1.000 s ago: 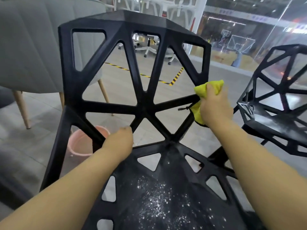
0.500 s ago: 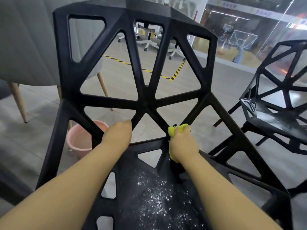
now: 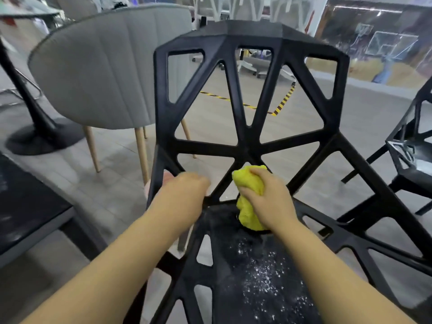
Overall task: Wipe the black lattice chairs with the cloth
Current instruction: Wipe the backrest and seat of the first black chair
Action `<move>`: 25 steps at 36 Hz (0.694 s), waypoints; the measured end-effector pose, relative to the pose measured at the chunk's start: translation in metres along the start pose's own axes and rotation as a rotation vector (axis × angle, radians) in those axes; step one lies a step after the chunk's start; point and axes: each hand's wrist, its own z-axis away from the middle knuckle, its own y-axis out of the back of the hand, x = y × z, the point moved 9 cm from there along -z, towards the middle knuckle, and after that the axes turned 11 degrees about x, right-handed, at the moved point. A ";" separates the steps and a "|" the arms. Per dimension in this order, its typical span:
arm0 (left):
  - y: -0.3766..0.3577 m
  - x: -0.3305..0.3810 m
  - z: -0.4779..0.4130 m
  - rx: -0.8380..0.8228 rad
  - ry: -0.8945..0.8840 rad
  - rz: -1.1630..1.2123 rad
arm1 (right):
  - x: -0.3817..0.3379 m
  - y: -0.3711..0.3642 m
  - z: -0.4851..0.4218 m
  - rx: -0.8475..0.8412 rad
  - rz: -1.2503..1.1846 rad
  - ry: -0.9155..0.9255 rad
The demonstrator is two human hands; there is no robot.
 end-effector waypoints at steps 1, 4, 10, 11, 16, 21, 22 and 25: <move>0.016 -0.008 0.007 0.140 -0.001 0.028 | -0.014 -0.003 -0.001 0.005 -0.054 0.018; 0.059 -0.037 0.033 0.529 0.108 0.078 | -0.056 -0.019 -0.002 -0.026 -0.180 0.090; 0.045 -0.079 0.055 0.420 0.515 0.392 | -0.126 -0.047 -0.005 -0.049 -0.288 0.204; 0.041 -0.080 0.057 0.419 0.558 0.439 | -0.133 -0.049 -0.005 -0.039 -0.303 0.223; 0.049 -0.079 0.052 0.533 0.586 0.508 | -0.160 -0.070 0.004 -0.076 -0.257 0.403; 0.036 -0.079 0.033 0.507 0.583 0.567 | -0.130 -0.072 -0.006 -0.051 -0.147 0.379; 0.033 -0.079 0.028 0.503 0.578 0.557 | -0.115 -0.076 -0.008 -0.080 -0.084 0.338; 0.027 -0.078 0.012 0.490 0.552 0.527 | -0.052 -0.090 -0.001 -0.208 0.143 0.194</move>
